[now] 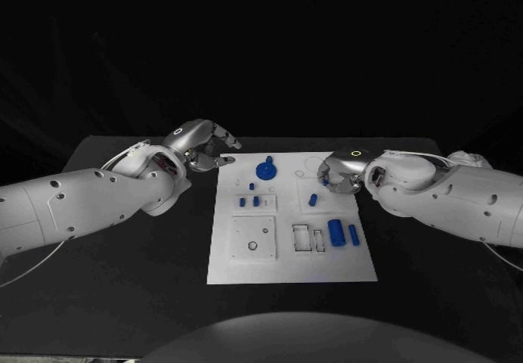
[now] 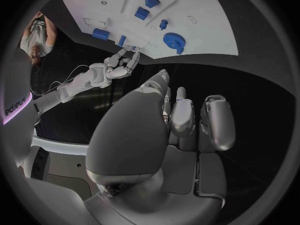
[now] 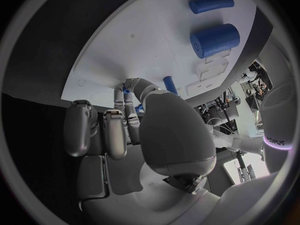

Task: Assemble the parts on the task board

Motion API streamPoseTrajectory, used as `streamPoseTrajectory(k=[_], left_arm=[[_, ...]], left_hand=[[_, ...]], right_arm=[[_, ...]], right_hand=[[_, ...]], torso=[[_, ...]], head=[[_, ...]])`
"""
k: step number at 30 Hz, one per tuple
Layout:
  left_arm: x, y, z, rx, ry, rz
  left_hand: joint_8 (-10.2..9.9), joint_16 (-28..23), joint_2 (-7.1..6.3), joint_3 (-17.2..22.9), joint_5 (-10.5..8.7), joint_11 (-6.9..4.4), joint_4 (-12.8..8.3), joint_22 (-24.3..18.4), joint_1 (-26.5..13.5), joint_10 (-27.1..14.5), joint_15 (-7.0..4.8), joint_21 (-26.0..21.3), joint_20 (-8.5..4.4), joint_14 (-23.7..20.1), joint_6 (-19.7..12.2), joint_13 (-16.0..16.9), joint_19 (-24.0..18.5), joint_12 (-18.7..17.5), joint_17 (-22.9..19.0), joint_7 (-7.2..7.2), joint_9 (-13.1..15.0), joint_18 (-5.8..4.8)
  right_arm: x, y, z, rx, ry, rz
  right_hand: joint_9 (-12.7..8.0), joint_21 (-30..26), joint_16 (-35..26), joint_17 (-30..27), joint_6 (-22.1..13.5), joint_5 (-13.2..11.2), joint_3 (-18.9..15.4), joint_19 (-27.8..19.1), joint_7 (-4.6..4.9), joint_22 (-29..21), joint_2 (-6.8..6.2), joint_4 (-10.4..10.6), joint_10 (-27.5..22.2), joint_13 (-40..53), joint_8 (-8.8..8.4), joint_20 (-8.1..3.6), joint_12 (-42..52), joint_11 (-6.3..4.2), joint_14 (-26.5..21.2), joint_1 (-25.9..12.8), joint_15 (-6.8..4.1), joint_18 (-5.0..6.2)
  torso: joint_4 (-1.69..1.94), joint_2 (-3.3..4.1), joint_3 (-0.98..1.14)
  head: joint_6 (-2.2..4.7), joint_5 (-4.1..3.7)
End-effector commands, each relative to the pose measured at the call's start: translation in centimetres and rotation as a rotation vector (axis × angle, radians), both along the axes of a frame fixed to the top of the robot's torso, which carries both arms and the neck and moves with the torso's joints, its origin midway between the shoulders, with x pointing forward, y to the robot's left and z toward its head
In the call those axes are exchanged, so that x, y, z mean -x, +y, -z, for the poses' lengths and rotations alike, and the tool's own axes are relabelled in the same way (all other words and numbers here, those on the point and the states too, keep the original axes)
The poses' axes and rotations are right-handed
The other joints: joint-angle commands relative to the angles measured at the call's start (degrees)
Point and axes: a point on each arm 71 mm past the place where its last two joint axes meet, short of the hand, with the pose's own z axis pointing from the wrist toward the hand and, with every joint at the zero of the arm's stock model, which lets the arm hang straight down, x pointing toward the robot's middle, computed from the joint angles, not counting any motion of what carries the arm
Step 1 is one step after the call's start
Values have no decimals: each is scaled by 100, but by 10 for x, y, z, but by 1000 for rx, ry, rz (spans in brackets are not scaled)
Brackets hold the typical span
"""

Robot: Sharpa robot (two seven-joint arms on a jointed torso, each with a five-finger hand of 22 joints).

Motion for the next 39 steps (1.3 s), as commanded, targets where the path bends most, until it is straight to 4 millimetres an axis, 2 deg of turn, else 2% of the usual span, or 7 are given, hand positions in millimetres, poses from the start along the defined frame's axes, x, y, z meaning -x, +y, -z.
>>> streamPoseTrajectory(k=[1, 7, 14, 24, 34, 39], left_arm=[[0, -2, 2, -5, 22, 7], [0, -3, 3, -7, 28, 6], [-1, -4, 4, -9, 33, 6], [-1, -4, 6, -14, 42, 8], [-1, -3, 7, -21, 51, 7], [-2, -4, 9, -26, 61, 9]], left_hand=[[-31, -34, 7, 33, 33, 5, -4, 1077, 43, 34, 17, -24, 32, -11, -8, -10, 157, -19, -10, 43, -6, -35], [-36, -45, 19, 50, 47, 12, -2, 1077, 30, 57, 23, -28, 37, -19, -1, -25, 154, -20, -26, 50, -8, -35], [-38, -57, 27, 59, 52, 15, -2, 1076, 24, 67, 26, -34, 40, -24, 4, -33, 152, -22, -44, 55, -9, -34], [-49, -96, 40, 90, 55, 15, -7, 1068, 26, 111, 31, -69, 46, -44, 7, -54, 140, -20, -100, 64, -14, -27], [-60, -106, 33, 99, 50, 16, -9, 1062, 27, 125, 34, -92, 50, -54, -1, -66, 132, -22, -112, 72, -19, -23], [-65, -121, 29, 106, 46, 16, -11, 1060, 31, 129, 35, -101, 51, -62, -5, -72, 128, -25, -133, 74, -21, -21]], right_arm=[[1, -1, 4, -2, -2, -1], [1, -3, 7, -22, -29, 7], [0, -5, 5, -54, -69, 3], [3, -10, 0, -98, -117, 2], [3, -18, -15, -123, -152, 19], [4, -21, -32, -130, -175, 21]], right_hand=[[68, 34, -6, 513, 57, -25, 30, 1, 19, 1045, 47, -52, 82, -16, 39, -41, 38, 1, 59, 23, -34, -88], [294, -6, -102, 357, 120, -197, 64, -28, 49, 1031, 133, -142, 291, -34, 143, -53, 97, -4, -16, 38, -41, -79], [452, 8, -116, 330, 168, -242, 61, -17, 65, 1035, 184, -181, 458, -41, 209, -59, 151, -21, -14, 23, -49, -82], [752, 0, -138, 282, 305, -549, -74, -9, 9, 1032, 203, -130, 673, -90, 343, -79, 178, -78, -9, -150, -78, -81], [777, 26, -132, 291, 316, -568, -85, 10, -2, 1041, 198, -125, 693, -96, 351, -84, 178, -83, -2, -161, -84, -88], [787, 35, -132, 289, 318, -570, -91, 17, -5, 1044, 185, -128, 692, -101, 352, -86, 172, -83, -1, -164, -87, -90]], torso=[[0, -2, 0], [-2, -3, 1], [-4, -8, -1], [-10, -12, -5], [0, -13, -9], [1, -12, -7]], head=[[-1, 15], [-1, 22], [-1, 33], [-1, 63], [-1, 71], [-1, 79]])
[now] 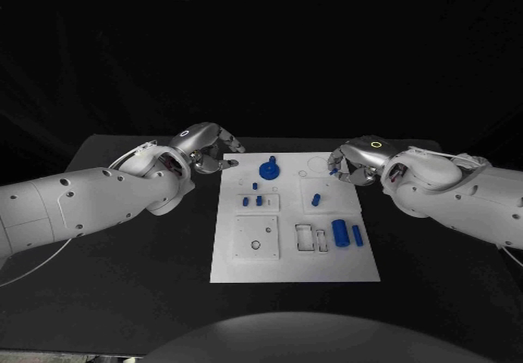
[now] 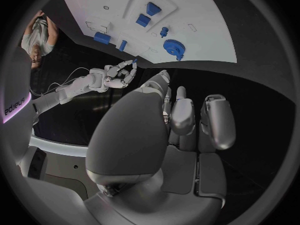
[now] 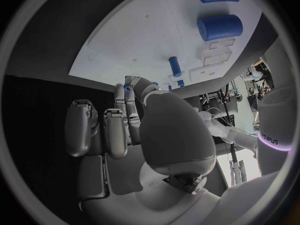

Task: Assemble the parts on the task board

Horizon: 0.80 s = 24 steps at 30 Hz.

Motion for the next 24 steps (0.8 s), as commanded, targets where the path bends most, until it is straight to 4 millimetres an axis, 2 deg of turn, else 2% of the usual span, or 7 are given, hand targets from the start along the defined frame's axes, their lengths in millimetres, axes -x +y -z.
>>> streamPoseTrajectory(k=[1, 7, 13, 17, 24], left_arm=[[0, -2, 2, -7, 23, 6], [0, -2, 4, -13, 34, 5], [0, -4, 5, -15, 43, 8], [0, -5, 6, -17, 47, 10], [1, -7, 6, -15, 46, 15]], left_hand=[[-22, -31, 27, 28, 10, -4, 6, 1054, 32, 28, 15, -29, 52, -46, -3, -8, 125, -26, -23, 34, -8, -20], [-28, -56, 21, 37, -2, -2, 6, 1044, 35, 30, 19, -68, 55, -65, -3, -21, 111, -35, -56, 39, -11, -13], [-32, -76, 14, 46, -10, 0, 4, 1039, 42, 29, 21, -92, 58, -80, -2, -33, 102, -43, -82, 41, -13, -9], [-35, -91, 12, 53, -14, 1, 4, 1034, 46, 29, 23, -111, 60, -91, -1, -41, 94, -48, -101, 43, -14, -6], [-50, -110, 4, 65, -16, 8, 5, 1027, 50, 33, 28, -141, 64, -111, -14, -57, 81, -56, -124, 60, -20, -1]], right_arm=[[1, 0, -12, -16, -30, 5], [10, 9, -32, -30, -39, -25], [23, 32, -40, -21, 9, -92], [34, 58, -39, 4, 64, -145], [55, 107, -39, 73, 51, -246]], right_hand=[[309, 37, -12, 291, 59, -14, -32, 16, 26, 1047, -10, -10, 26, -9, 14, -45, -13, -10, -1, -39, -47, -91], [320, 38, -13, 288, 58, 5, -31, 19, 29, 1048, -21, -22, 31, -16, 12, -50, -20, -7, -1, -29, -51, -91], [327, 24, -33, 254, 20, 9, -28, 12, 39, 1044, -43, -35, 22, -36, -22, -52, -46, 7, -15, -25, -47, -89], [319, 4, -46, 233, -66, -6, -6, 3, 64, 1038, -61, -50, -16, -72, -106, -42, -103, 38, -23, -18, -23, -88], [296, -51, -46, 229, -130, 10, 8, -25, 96, 1021, -114, -57, -24, -110, -204, -11, -158, 76, -17, -52, 23, -78]], torso=[[0, 4, 3], [-2, 0, 8], [10, 0, 9], [-1, 4, 9], [12, 6, 10]], head=[[-1, 11], [-1, 41], [-1, 64], [-1, 132], [-1, 211]])
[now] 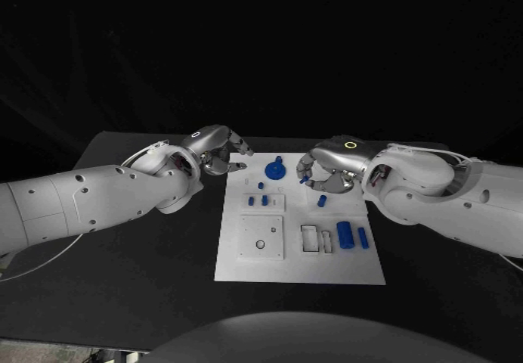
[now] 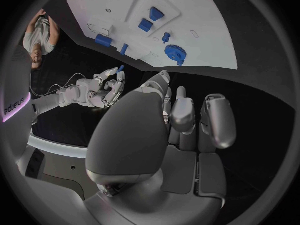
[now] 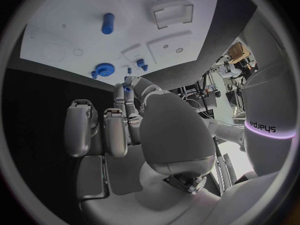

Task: Assemble the parts on the task board

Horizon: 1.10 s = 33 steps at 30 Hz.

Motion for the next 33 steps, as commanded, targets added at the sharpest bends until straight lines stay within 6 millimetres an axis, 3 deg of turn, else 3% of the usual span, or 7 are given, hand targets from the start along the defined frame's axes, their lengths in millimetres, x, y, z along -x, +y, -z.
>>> streamPoseTrajectory(k=[1, 7, 16, 33], left_arm=[[1, -2, 0, -4, 9, 9], [2, -2, 0, -16, 1, 14], [4, -1, 0, -19, 4, 15], [5, -1, 1, -24, 17, 10]], left_hand=[[-30, -24, 3, 36, -14, 10, 5, 1028, 50, 34, -3, -34, 45, -40, 4, -8, 58, -34, -10, 43, -9, 0], [-31, -30, 4, 39, -12, 11, 5, 1026, 51, 34, -2, -41, 46, -43, 3, -10, 56, -36, -19, 44, -9, 2], [-35, -35, 10, 48, -7, 15, 7, 1023, 51, 35, 1, -56, 48, -51, 3, -17, 50, -40, -22, 44, -11, 4], [-41, -43, 30, 78, 9, 27, 4, 1021, 60, 43, 10, -69, 55, -64, 8, -36, 42, -48, -32, 64, -13, 5]], right_arm=[[9, 17, 6, 121, -19, -23], [25, 42, 17, 165, -24, -74], [36, 56, 39, 233, -56, -76], [47, 71, 53, 234, -21, -95]], right_hand=[[-24, -43, -23, 229, -39, 8, -4, -45, 10, 1021, -68, -11, 17, -16, -39, 12, -40, 44, 5, -15, 44, -77], [-40, -61, -28, 217, -51, 22, 22, -51, 11, 1015, -87, -33, 26, -34, -82, 19, -68, 34, 5, -8, 55, -71], [-63, -100, -48, 180, -61, 44, 47, -67, 26, 1002, -130, -61, 53, -53, -139, 35, -99, 42, -5, -16, 78, -63], [-93, -131, -60, 161, -73, 35, 69, -76, 44, 992, -155, -53, 50, -83, -208, 55, -156, 64, -8, -74, 99, -57]], torso=[[14, 4, 1], [1, -4, -8], [-2, -1, -5], [-1, -10, -8]], head=[[-1, 40], [-1, 113], [-1, 253], [-1, 318]])
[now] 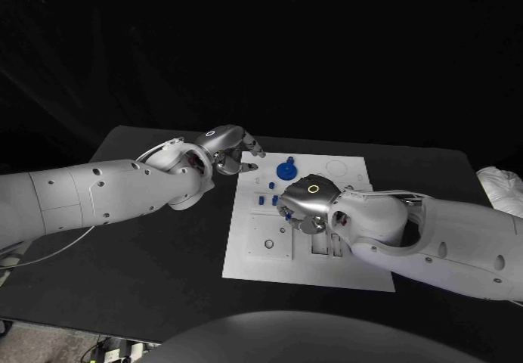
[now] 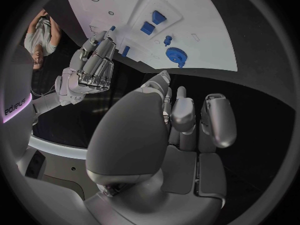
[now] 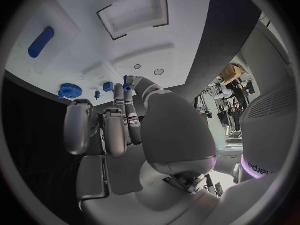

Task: Assemble the parts on the task board

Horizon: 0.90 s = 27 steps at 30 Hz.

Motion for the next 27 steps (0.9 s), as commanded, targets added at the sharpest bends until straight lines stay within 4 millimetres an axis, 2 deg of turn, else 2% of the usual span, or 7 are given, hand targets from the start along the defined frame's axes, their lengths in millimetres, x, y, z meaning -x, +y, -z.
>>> streamPoseTrajectory(k=[1, 11, 27], left_arm=[[0, -2, 1, -10, 12, 5], [0, -2, 1, -14, 18, 5], [-2, -1, 3, -23, 29, -3]], left_hand=[[-34, -42, 13, 48, 10, 6, 3, 1022, 44, 22, -8, -27, 35, -46, -14, -11, 63, -25, -12, 44, -8, 6], [-39, -54, 11, 56, 14, 10, 1, 1016, 50, 22, -4, -52, 38, -55, -17, -19, 54, -30, -30, 58, -11, 10], [-44, -73, 7, 63, 19, 19, 1, 1010, 52, 19, 2, -75, 42, -68, -19, -29, 45, -37, -58, 72, -13, 14]], right_arm=[[0, 1, 3, 22, -7, 7], [4, 2, 13, 4, 29, 15], [9, 4, 19, -24, 45, 9]], right_hand=[[-12, -40, -24, 160, -35, 5, 31, -32, 7, 988, -34, -14, 15, -10, -38, 13, -26, 29, 15, -17, 35, -57], [-23, -45, -30, 149, -42, -9, 51, -31, 12, 987, -38, -31, 17, -17, -66, 17, -42, 34, 12, -10, 30, -56], [-40, -63, -41, 130, -65, 0, 78, -36, 30, 982, -41, -51, 24, -24, -111, 21, -60, 44, 6, -5, 28, -51]], torso=[[8, -3, 1], [0, 3, -1], [1, 1, 1]], head=[[-1, -1], [-1, 70], [-1, 84]])
